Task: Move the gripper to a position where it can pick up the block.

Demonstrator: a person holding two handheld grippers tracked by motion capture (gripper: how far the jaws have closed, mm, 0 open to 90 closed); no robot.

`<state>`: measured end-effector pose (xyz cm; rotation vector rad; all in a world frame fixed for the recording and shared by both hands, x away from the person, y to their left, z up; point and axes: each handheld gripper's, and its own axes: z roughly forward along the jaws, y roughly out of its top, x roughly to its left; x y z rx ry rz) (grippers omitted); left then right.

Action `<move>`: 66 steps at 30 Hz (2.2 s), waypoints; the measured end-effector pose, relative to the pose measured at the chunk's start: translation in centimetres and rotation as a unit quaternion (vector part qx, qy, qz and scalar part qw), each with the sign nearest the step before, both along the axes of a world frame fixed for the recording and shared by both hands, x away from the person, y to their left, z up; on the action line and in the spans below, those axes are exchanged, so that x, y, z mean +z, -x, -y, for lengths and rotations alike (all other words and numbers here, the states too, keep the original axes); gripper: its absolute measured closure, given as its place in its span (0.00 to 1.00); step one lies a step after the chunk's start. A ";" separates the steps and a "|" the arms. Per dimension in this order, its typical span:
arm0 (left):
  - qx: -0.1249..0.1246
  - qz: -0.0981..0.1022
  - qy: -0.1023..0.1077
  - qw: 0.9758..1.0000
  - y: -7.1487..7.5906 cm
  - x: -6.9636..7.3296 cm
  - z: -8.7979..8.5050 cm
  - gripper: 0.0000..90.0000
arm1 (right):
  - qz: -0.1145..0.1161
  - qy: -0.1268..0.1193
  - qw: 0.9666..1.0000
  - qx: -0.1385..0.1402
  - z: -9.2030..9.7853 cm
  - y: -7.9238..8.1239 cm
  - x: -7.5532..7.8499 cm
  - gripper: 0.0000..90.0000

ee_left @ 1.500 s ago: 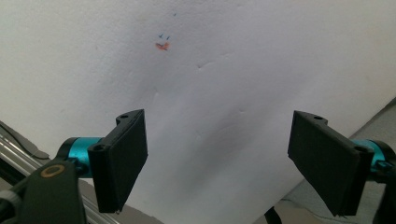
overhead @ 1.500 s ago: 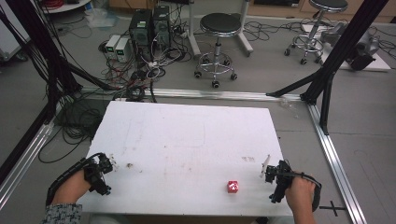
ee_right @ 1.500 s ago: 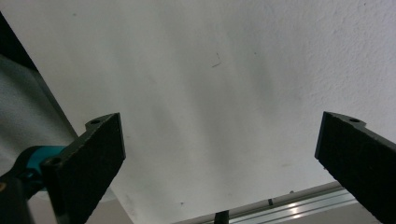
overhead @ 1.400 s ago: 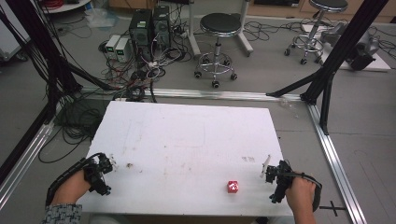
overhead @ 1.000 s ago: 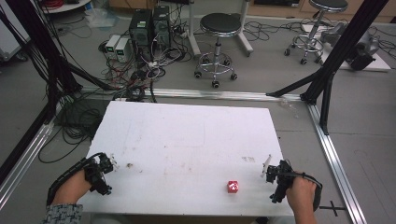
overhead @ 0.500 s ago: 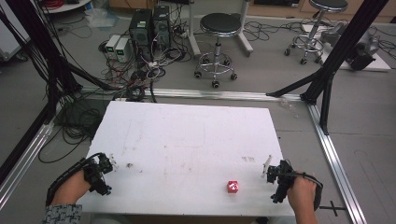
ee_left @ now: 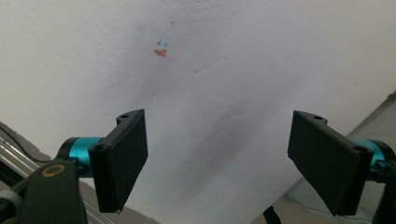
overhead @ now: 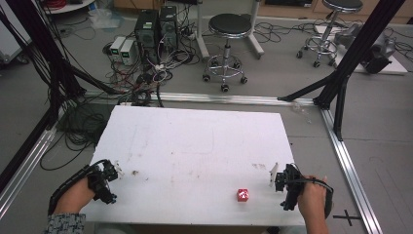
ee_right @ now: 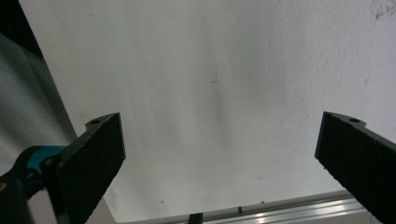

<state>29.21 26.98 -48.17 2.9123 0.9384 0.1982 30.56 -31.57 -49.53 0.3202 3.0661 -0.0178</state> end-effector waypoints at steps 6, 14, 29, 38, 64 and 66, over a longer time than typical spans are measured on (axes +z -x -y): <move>-0.001 -0.002 0.002 1.000 0.0 0.0 0.2 0.23 | -0.004 -0.001 1.000 0.023 -0.7 0.0 0.5 0.01; -0.002 -0.003 0.002 1.000 0.0 -0.1 0.3 0.23 | 0.017 -0.022 0.997 0.069 -2.3 -0.1 2.3 0.01; -0.010 -0.003 0.003 1.000 0.1 -0.1 0.7 0.23 | 0.006 -0.029 0.993 0.117 -7.0 -0.5 2.8 0.01; -0.009 -0.005 0.003 1.000 0.0 -0.1 0.7 0.23 | -0.008 -0.039 0.989 0.142 -9.7 -0.6 1.3 0.01; -0.010 -0.008 0.002 1.000 0.0 -0.3 0.8 0.23 | -0.030 -0.031 0.988 0.146 -13.3 -0.6 -2.4 0.01; -0.010 -0.008 0.002 1.000 0.0 -0.3 0.8 0.23 | -0.031 -0.022 0.988 0.149 -13.3 -0.5 -2.6 0.01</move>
